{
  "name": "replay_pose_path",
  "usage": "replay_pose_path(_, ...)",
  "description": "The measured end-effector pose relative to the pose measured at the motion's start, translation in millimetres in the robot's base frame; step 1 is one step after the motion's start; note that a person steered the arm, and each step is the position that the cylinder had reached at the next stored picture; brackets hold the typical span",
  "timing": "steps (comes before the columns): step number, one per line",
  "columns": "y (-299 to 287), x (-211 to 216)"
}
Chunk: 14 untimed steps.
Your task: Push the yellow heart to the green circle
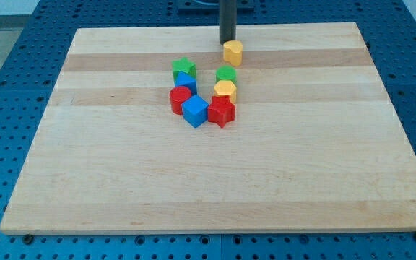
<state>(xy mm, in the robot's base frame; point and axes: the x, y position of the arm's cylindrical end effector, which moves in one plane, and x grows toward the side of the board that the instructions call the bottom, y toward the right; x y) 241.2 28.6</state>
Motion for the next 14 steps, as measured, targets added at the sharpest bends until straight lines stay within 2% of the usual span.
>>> replay_pose_path(2,19.8,2.6)
replay_pose_path(5,19.8,37.2)
replay_pose_path(7,15.9,22.2)
replay_pose_path(10,-9.7,21.4)
replay_pose_path(12,-9.7,43.0)
replay_pose_path(14,-12.3,46.7)
